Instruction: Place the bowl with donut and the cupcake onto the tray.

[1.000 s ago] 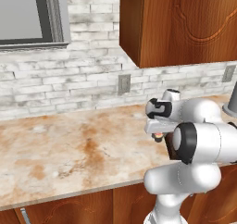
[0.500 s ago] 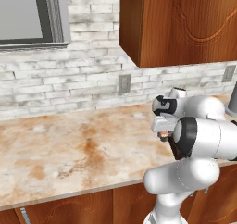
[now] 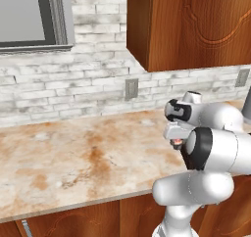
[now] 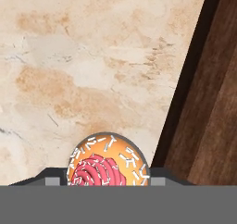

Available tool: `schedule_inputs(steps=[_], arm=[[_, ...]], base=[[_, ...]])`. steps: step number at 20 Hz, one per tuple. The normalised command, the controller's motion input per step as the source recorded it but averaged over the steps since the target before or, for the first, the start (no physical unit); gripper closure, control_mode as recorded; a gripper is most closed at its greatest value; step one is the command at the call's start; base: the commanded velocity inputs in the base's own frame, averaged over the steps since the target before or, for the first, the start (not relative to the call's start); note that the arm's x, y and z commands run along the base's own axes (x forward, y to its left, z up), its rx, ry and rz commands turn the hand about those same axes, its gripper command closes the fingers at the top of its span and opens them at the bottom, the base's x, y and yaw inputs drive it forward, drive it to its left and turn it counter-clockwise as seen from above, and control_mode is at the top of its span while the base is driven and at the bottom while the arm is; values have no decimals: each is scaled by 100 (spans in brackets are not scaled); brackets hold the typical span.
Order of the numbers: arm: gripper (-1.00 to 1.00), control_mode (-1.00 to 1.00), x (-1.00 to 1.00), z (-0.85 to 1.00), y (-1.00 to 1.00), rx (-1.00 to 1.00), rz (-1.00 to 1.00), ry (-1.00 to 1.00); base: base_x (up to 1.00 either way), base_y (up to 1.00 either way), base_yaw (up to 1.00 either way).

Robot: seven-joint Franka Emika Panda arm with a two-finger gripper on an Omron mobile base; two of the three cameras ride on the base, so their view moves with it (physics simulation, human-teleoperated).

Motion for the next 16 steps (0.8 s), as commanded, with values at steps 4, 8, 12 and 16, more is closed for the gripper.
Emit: schedule_inputs(steps=[4, 8, 12, 16], arm=[[100, -100, -6, 12, -8, 0, 0, 0], [100, -100, -8, 19, -17, 0, 0, 0], [100, -100, -15, 13, -27, 0, 0, 0], [100, -100, -16, 1, -34, 0, 0, 0]], base=[[0, 0, 0], [0, 0, 0], [0, 0, 0], [0, 0, 0]])
